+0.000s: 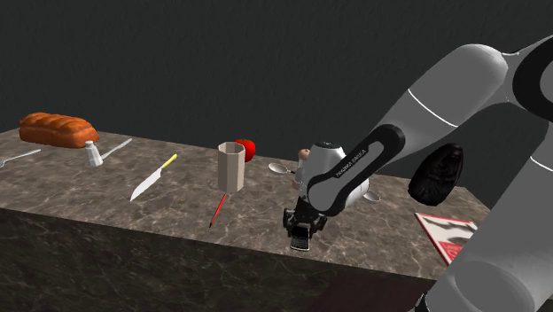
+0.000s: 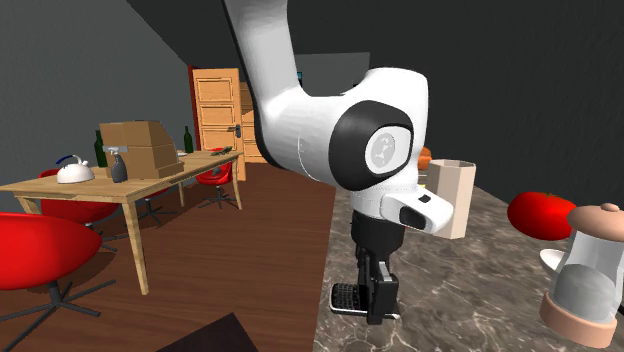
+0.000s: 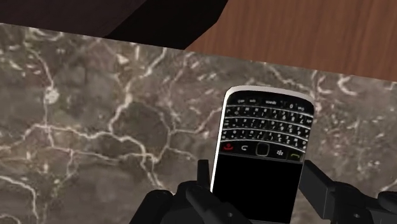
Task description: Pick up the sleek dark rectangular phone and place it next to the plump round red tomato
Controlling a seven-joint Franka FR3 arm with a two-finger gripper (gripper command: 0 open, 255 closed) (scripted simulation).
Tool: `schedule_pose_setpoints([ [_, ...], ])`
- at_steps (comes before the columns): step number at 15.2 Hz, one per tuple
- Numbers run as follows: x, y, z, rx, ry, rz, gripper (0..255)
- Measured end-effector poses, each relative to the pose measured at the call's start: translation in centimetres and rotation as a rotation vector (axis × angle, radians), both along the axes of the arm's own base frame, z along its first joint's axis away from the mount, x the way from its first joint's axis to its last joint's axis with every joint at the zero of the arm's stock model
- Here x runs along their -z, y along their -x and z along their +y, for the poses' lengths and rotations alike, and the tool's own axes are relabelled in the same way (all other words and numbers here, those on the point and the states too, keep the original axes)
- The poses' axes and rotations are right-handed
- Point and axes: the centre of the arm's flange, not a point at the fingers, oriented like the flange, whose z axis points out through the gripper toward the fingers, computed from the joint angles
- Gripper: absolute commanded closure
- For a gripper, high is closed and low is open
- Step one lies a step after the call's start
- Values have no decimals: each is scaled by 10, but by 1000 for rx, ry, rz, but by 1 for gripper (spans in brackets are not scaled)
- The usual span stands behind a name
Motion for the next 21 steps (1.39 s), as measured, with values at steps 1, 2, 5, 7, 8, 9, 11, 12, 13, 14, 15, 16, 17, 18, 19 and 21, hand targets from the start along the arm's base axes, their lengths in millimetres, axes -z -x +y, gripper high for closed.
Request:
schedule_pose_setpoints([
  [1,-3,0,0,0,0,0,255],
  [2,-8,1,0,0,0,0,255],
  [5,-23,0,0,-1,0,0,255],
  [7,-33,0,0,-1,0,0,255],
  [8,-39,0,0,-1,0,0,255],
  [9,-45,-1,0,-1,0,0,255],
  [11,-55,0,0,-1,0,0,255],
  [12,-60,0,-1,-1,0,0,255],
  [13,-65,0,-1,0,0,0,255],
  [14,-70,0,0,-1,0,0,255],
  [15,-75,0,0,-1,0,0,255],
  [16,-81,0,1,-1,0,0,255],
  [17,-87,1,1,-1,0,0,255],
  [18,-92,1,1,-1,0,0,255],
  [19,-97,1,1,-1,0,0,255],
  [21,-109,1,0,-1,0,0,255],
])
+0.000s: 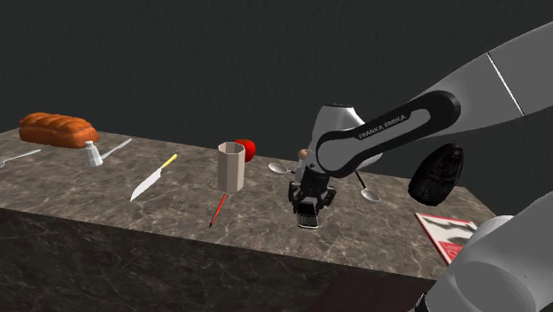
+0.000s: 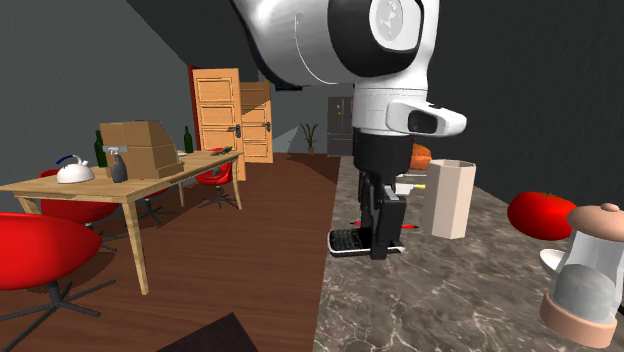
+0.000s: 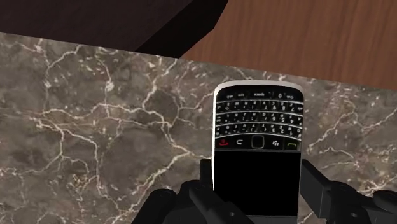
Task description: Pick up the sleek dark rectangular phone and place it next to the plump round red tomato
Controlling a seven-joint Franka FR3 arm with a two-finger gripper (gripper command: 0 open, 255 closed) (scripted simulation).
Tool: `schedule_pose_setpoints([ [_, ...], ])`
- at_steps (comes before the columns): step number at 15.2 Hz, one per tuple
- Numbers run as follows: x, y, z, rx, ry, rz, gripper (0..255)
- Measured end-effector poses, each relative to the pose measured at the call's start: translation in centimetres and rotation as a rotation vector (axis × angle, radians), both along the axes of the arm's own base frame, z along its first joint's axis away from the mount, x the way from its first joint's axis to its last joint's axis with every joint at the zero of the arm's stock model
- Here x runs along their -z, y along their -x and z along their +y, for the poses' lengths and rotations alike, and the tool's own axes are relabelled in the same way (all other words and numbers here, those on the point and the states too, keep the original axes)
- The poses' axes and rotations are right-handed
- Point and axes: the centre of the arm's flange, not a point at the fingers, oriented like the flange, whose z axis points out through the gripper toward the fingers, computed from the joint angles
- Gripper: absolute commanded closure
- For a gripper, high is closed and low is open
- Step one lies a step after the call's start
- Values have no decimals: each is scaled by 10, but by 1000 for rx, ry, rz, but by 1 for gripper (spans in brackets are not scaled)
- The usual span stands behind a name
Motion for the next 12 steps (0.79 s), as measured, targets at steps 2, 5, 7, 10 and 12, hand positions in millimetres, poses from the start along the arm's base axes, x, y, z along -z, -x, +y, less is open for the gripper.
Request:
schedule_pose_setpoints([
  [2,-10,0,0,0,0,0,255],
  [5,-25,-1,1,0,0,0,255],
  [7,-35,0,1,0,0,0,255],
  [10,-52,0,0,0,0,0,255],
  [12,-62,-2,0,0,0,0,255],
])
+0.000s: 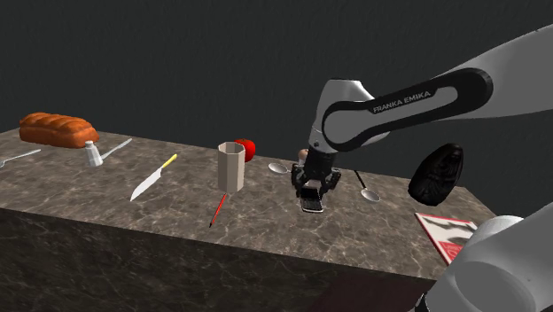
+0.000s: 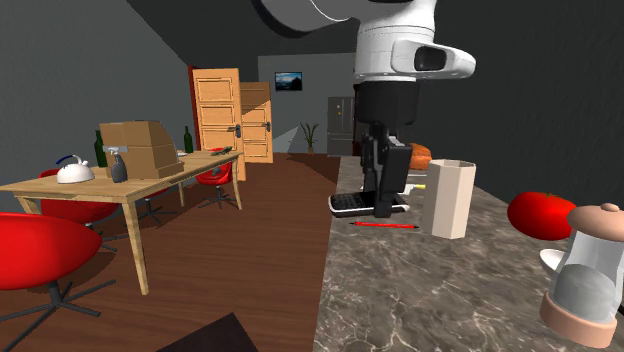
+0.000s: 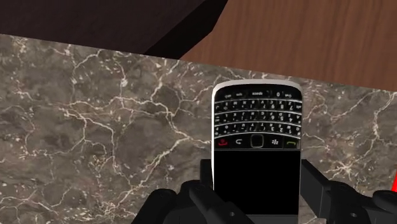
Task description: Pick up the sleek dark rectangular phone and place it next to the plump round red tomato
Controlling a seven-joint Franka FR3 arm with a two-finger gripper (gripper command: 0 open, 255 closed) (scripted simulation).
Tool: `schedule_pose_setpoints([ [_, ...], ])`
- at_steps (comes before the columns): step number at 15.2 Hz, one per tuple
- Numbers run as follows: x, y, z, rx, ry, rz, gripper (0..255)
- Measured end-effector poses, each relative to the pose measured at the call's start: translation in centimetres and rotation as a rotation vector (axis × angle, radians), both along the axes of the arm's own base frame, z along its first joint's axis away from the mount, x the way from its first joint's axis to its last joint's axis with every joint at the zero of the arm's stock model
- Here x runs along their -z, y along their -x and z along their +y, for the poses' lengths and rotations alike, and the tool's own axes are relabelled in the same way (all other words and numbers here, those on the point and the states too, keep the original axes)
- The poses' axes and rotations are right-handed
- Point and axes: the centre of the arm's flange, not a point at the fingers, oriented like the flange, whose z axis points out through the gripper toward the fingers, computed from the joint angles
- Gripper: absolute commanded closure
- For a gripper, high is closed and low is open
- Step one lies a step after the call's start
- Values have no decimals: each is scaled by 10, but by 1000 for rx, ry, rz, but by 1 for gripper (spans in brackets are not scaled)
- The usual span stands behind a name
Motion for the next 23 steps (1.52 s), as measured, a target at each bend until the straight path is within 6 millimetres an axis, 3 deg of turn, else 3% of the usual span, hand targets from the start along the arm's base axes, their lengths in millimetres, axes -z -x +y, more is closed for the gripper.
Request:
schedule_pose_setpoints([
  [3,-11,-5,-1,0,0,0,255],
  [5,-14,-26,-6,0,0,0,255],
  [23,-12,-257,-62,0,0,1,255],
])
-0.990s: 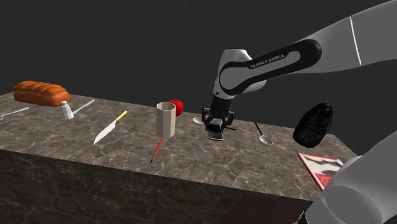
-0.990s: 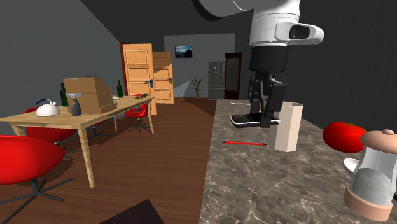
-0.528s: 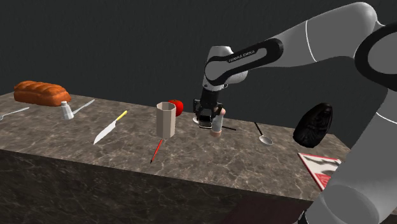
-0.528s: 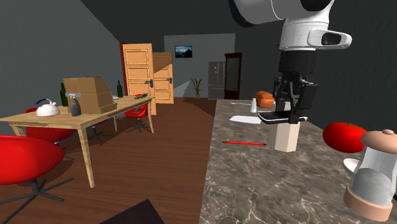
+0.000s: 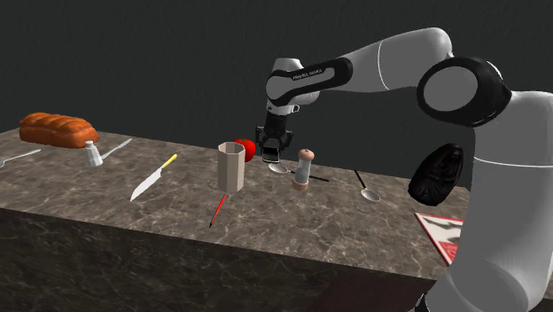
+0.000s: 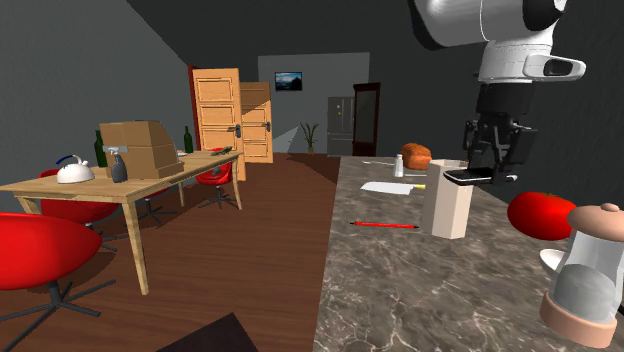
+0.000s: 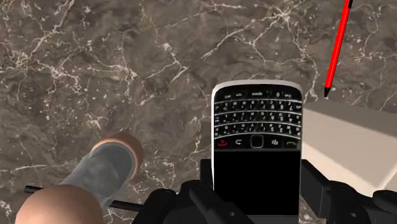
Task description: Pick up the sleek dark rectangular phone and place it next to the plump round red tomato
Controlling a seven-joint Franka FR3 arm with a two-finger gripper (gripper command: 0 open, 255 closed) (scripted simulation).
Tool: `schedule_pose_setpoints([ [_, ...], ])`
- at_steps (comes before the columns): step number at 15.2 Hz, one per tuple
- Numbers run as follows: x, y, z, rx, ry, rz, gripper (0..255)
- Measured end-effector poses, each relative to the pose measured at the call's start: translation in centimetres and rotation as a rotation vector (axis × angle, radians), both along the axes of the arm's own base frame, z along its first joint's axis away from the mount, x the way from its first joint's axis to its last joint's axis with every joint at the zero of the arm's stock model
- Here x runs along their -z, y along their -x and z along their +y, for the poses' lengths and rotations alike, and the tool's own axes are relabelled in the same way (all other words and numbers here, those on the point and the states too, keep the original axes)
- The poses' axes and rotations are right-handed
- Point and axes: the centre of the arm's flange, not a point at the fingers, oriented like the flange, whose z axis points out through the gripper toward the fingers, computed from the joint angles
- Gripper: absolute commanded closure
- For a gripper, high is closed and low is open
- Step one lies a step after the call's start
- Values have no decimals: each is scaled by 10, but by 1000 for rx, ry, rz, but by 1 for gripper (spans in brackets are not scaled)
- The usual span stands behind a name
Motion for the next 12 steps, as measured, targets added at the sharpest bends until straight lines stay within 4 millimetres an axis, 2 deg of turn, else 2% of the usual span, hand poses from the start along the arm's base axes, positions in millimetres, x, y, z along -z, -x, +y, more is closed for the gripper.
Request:
schedule_pose_setpoints([
  [5,1,-59,-18,0,0,-1,255],
  [12,35,-67,-21,0,0,0,255],
])
